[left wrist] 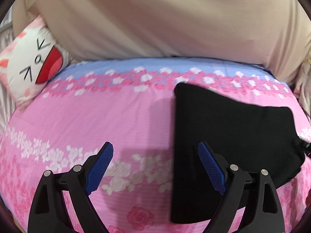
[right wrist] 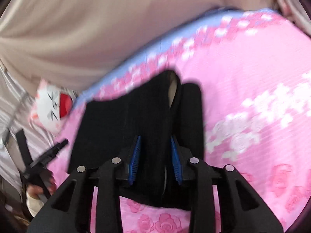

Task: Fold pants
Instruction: 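Grasp the black trouser stack's edge with the right gripper and lift it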

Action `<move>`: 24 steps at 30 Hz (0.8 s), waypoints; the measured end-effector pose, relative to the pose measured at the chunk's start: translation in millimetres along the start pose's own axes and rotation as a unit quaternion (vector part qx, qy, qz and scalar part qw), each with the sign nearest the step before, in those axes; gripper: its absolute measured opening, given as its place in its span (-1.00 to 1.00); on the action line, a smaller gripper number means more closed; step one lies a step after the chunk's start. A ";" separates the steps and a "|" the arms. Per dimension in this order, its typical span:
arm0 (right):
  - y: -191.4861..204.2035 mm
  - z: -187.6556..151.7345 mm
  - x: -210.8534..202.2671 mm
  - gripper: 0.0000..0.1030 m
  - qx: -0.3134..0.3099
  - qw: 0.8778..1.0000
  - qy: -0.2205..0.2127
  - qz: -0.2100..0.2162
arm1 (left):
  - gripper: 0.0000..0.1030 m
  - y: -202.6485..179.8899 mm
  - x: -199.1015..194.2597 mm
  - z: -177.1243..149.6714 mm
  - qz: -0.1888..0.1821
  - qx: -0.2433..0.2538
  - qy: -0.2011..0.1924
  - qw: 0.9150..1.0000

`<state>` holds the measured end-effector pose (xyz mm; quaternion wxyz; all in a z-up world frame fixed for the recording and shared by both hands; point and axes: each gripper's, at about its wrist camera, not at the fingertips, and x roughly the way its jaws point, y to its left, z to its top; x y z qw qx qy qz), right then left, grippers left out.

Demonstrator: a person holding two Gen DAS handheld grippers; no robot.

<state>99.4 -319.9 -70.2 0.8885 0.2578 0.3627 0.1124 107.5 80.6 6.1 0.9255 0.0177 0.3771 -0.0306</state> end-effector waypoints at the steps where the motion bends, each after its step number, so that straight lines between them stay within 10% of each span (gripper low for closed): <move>1: -2.1 5.5 -14.0 -0.41 -0.008 1.000 -0.016 -0.010 | 0.68 -3.5 -3.4 3.4 -0.002 0.004 -0.008 1.000; 9: -15.4 33.6 -4.0 -0.57 -0.118 0.989 -0.009 -0.087 | 0.68 -46.4 16.4 21.4 -0.014 0.015 -0.002 1.000; 24: 21.3 14.4 19.4 -0.53 -0.224 0.971 0.063 0.049 | 0.69 -85.4 59.3 16.6 0.053 0.050 0.047 0.996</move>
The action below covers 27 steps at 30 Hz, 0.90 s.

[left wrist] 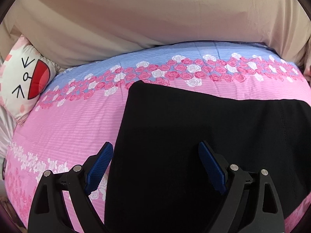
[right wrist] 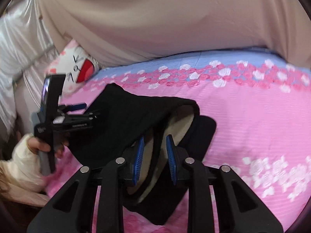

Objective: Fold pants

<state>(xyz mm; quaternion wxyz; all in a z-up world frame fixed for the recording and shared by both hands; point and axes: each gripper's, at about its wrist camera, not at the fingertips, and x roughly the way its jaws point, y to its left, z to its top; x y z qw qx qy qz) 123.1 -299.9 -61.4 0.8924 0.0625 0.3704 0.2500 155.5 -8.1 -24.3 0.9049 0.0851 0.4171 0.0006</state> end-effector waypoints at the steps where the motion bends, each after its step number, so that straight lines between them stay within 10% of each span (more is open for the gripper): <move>1: -1.4 0.6 3.2 -0.53 0.004 1.000 0.007 0.006 | 0.69 -1.8 0.4 -0.2 0.004 0.003 -0.002 1.000; 14: -7.8 10.6 60.0 -0.24 0.049 0.992 0.072 0.092 | 0.80 -3.2 5.3 0.3 0.017 0.006 -0.001 1.000; 16: -8.4 12.3 60.9 -0.86 0.065 0.990 0.070 0.104 | 0.80 -5.2 5.6 0.8 0.021 0.011 -0.003 1.000; 23: -67.6 -22.1 25.8 -0.86 0.159 0.986 0.039 0.040 | 0.90 -14.0 8.1 -0.8 -0.023 0.026 -0.004 0.999; 27: -86.2 -29.8 11.3 -0.80 0.215 0.971 0.012 0.105 | 0.90 -31.8 8.6 -6.3 0.018 0.059 -0.033 0.998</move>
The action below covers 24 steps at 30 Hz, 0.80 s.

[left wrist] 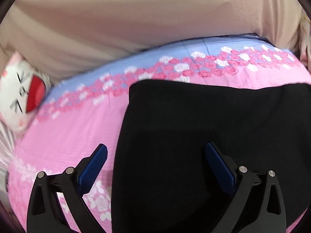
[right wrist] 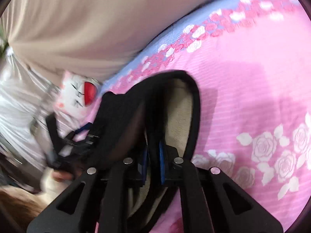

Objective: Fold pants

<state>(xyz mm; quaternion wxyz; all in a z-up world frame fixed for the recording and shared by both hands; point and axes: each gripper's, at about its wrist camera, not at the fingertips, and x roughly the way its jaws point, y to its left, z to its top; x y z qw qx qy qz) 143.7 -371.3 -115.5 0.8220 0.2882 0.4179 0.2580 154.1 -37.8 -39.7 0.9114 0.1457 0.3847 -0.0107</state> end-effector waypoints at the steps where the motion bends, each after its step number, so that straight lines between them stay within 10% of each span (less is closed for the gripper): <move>1: 2.7 -0.5 -10.6 -0.77 -0.009 1.000 -0.015 -0.014 | 0.90 -1.8 -1.2 0.5 0.006 0.008 -0.003 1.000; 7: 1.3 -13.9 -89.5 -0.74 -0.003 0.989 -0.116 -0.096 | 0.90 21.3 -0.2 -2.9 -0.021 -0.027 0.010 0.999; 15: 98.1 -24.0 -23.1 -0.62 -0.099 0.993 -0.056 -0.035 | 0.90 28.3 -5.3 -8.3 0.009 -0.012 -0.017 1.000; 18: 78.9 -24.8 27.5 -0.65 -0.098 0.987 -0.006 -0.124 | 0.90 36.7 -3.3 -6.5 -0.013 -0.025 -0.012 1.000; 19: 60.2 -25.2 30.6 -0.93 -0.081 0.986 -0.011 -0.142 | 0.90 40.7 -5.3 -5.2 -0.016 -0.028 -0.013 0.999; 21: 27.7 -26.4 13.5 -1.00 0.020 0.997 -0.028 -0.067 | 0.90 55.2 -17.3 -2.3 0.012 -0.031 -0.036 0.999; 24: 52.3 -21.7 -4.5 -0.85 0.003 0.994 -0.045 -0.101 | 0.90 81.7 -30.1 2.0 0.077 -0.024 -0.066 0.995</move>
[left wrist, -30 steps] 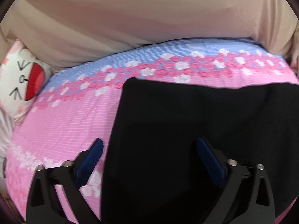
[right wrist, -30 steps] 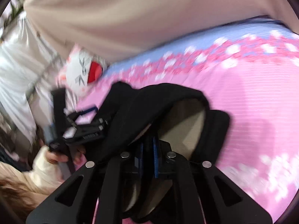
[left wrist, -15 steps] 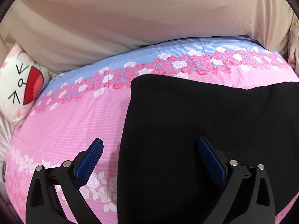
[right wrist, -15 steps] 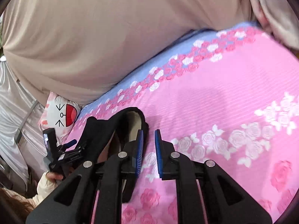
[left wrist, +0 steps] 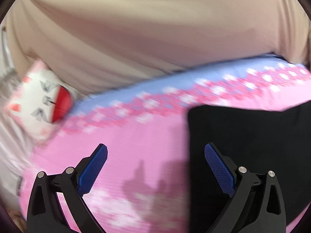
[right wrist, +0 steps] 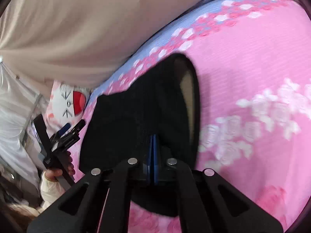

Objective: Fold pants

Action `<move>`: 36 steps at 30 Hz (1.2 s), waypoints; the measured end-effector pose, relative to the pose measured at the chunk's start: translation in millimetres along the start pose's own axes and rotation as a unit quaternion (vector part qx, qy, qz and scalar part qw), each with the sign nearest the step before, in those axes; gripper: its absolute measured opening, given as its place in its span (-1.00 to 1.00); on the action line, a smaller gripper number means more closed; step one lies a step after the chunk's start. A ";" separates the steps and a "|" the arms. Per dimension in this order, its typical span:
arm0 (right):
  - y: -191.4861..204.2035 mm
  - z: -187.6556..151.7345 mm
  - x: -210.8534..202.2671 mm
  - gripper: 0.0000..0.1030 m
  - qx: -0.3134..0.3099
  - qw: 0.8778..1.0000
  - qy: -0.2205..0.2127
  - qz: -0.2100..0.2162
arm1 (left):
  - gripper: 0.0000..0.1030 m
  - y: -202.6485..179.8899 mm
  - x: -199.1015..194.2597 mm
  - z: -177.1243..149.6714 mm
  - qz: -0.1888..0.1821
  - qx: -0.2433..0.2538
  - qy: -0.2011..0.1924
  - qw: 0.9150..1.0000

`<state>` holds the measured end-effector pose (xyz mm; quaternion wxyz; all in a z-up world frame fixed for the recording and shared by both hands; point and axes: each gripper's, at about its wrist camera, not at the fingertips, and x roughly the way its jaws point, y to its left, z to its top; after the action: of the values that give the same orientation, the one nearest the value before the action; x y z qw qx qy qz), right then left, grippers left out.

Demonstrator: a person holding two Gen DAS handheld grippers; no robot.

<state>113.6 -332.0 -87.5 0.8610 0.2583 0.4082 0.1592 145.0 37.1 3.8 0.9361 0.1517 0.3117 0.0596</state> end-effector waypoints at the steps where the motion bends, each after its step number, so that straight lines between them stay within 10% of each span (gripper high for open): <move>1: 15.0 3.4 -2.9 -0.85 -0.017 1.000 -0.005 0.003 | 0.90 9.3 -1.0 1.6 0.014 -0.002 -0.005 1.000; 6: 111.6 28.0 46.8 -0.78 -0.103 0.993 0.035 0.041 | 0.90 54.1 2.1 0.3 0.020 -0.057 0.002 0.998; 10: 182.0 39.8 157.8 -0.78 -0.181 0.978 0.101 -0.006 | 0.90 69.9 6.9 -13.3 0.011 -0.079 0.019 0.997; 13: 200.0 37.2 244.2 -0.78 -0.198 0.967 0.154 -0.043 | 0.90 77.9 9.3 -23.7 0.011 -0.078 0.028 0.997; 18: 223.5 24.8 277.1 -0.83 -0.233 0.963 0.135 -0.035 | 0.90 90.6 19.0 -34.9 0.012 -0.084 0.044 0.995; 23: 219.6 21.5 198.8 -0.78 -0.201 0.977 0.063 0.011 | 0.90 86.5 12.5 -26.2 -0.035 -0.098 0.039 0.994; 29: 112.4 21.6 68.8 -0.76 -0.063 0.994 -0.046 -0.083 | 0.90 36.6 -28.0 -25.1 -0.141 -0.057 0.008 0.988; 33: 55.6 -5.0 6.4 -0.76 0.003 0.991 -0.067 -0.116 | 0.90 -11.0 -27.1 -37.7 -0.143 0.007 0.023 0.989; 35: 42.7 -15.5 -10.8 -0.39 0.008 0.991 -0.069 -0.110 | 0.90 -28.6 -19.4 -49.1 -0.129 0.032 0.039 0.990; 36: 37.9 -21.3 -14.6 0.27 0.013 0.993 -0.069 -0.098 | 0.90 -31.7 -17.1 -53.0 -0.127 0.034 0.044 0.990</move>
<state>85.5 -301.5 -68.1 0.8952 0.2387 0.3729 0.0507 100.0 16.7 -37.0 0.9156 0.1401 0.3715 -0.0636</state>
